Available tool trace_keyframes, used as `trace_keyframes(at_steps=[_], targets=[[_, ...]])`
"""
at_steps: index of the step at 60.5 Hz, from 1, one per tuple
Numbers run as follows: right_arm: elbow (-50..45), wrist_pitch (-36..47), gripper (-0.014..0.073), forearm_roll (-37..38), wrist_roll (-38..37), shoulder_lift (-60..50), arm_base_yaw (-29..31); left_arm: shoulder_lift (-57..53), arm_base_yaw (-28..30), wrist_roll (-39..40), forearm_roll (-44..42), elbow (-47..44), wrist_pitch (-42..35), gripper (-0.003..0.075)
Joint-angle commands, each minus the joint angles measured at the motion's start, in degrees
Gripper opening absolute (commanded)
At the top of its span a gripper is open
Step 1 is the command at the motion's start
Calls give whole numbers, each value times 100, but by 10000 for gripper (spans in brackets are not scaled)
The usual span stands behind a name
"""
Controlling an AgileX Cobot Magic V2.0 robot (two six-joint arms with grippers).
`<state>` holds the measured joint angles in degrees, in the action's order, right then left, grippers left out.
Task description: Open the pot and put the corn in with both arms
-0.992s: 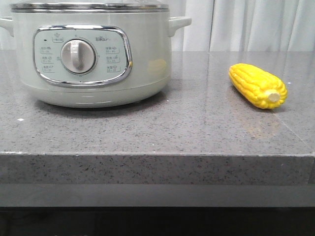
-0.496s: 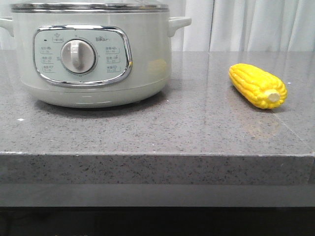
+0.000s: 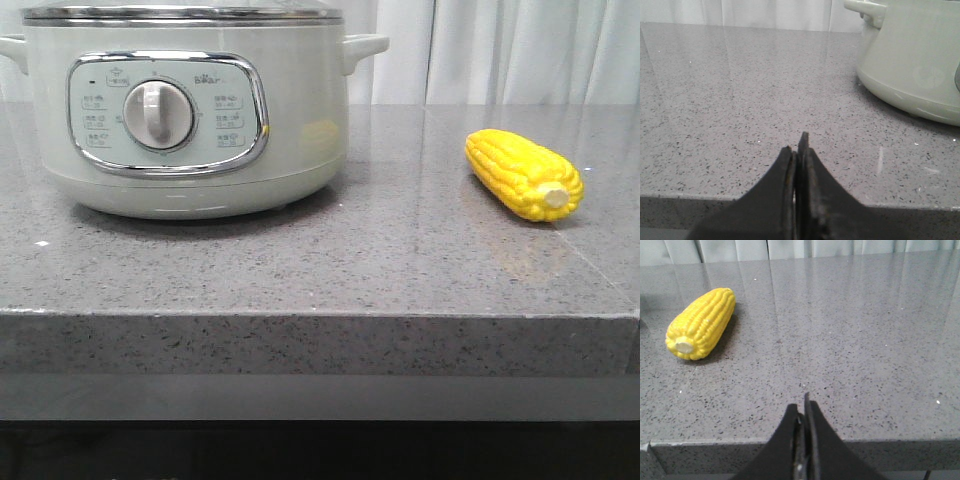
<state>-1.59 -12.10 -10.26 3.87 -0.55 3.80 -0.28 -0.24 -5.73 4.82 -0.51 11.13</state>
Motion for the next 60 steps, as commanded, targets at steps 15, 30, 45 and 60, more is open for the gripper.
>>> trace_keyframes(at_steps=[15,30,45,60], targets=[[14,638,-68,45,44,-95,32,-130,12,37,49,4,-491,-18],[130,642,-68,45,44,-95,32,-130,12,37,49,97,-808,-19],[1513,-297,-67,96,68,83,32,443,12,37,82,1691,-161,-19],[3255,-454,-58,424,527,1470,32,2182,12,37,82,3432,762,-18]])
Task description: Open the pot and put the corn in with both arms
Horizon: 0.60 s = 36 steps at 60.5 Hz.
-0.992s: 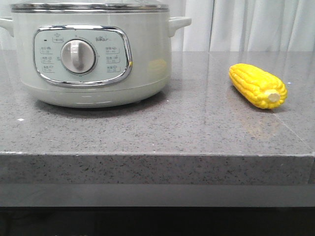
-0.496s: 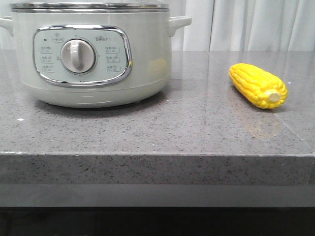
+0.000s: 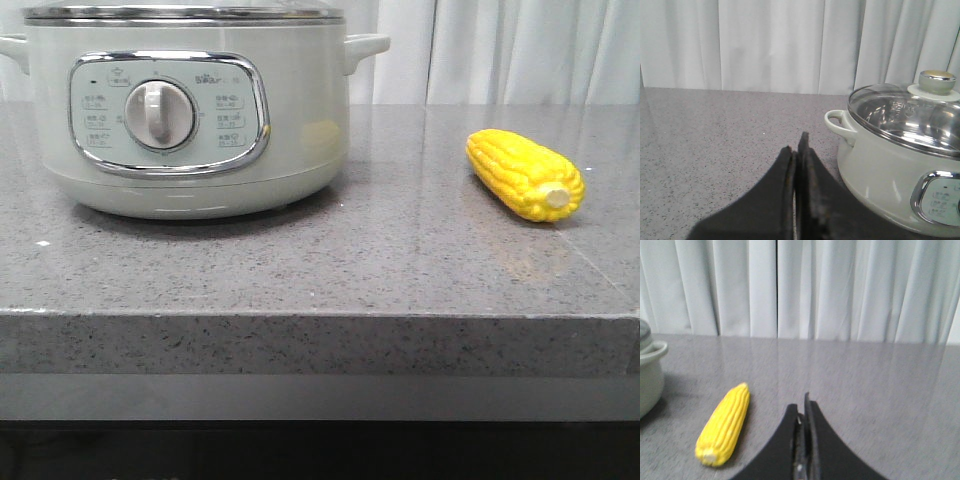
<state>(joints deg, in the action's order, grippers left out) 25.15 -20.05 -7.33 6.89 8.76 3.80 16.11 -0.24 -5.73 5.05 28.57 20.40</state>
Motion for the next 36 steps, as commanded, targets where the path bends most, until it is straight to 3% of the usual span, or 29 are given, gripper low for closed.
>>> trace_keyframes(at_steps=[1,14,18,29,36], targets=[[687,341,-58,132,263,665,32,614,12,37,60,604,-164,-18],[1154,349,-50,132,271,1276,26,1045,12,-17,60,872,-210,-11],[1154,338,10,132,271,1276,26,1045,12,-17,60,872,-200,46],[1154,298,492,132,271,1276,26,1045,12,-17,60,872,-200,418],[1154,298,621,132,271,1276,26,1045,12,-17,241,872,-187,487]])
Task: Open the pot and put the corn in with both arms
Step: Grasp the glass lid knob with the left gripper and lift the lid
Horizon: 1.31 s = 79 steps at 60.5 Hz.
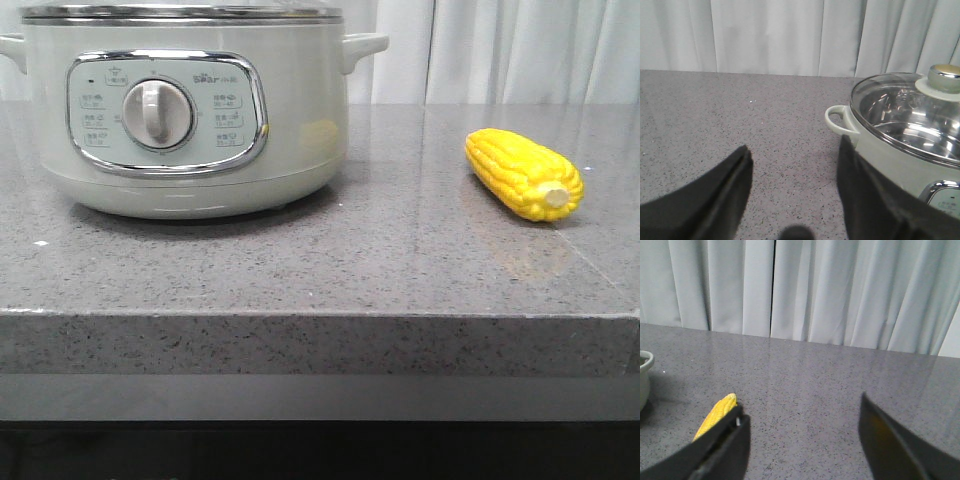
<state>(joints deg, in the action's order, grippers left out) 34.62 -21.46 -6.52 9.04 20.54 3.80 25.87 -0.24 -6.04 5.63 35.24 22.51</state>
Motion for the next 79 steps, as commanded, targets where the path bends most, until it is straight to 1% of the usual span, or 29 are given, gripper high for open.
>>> trace_keyframes(at_steps=[1,5,8,14,21,30,36,44,54,59,65,79], targets=[[207,439,624,51,55,97,26,70,12,14,238,205,-409,487],[207,439,624,51,55,97,26,156,2,3,250,270,-335,487],[207,421,624,51,55,97,26,312,-33,-6,250,399,-139,487],[207,381,624,51,55,97,26,862,-156,-151,265,854,225,487],[207,310,624,51,55,97,26,1531,-385,-192,265,1468,392,498],[207,304,624,51,55,97,26,2453,-937,-291,265,2279,453,564],[207,304,624,51,55,97,26,3107,-1372,-291,265,2860,524,573],[207,285,624,51,55,97,26,4090,-1929,-279,275,3976,1205,573],[207,237,624,51,55,97,26,5260,-2393,-256,323,5346,1840,573],[207,206,624,51,55,97,26,5720,-2441,-233,323,5922,2045,573],[207,194,624,51,55,97,26,6109,-2441,-233,337,6320,2201,573],[207,200,624,51,55,97,26,6564,-2441,-233,337,6480,2163,571]])
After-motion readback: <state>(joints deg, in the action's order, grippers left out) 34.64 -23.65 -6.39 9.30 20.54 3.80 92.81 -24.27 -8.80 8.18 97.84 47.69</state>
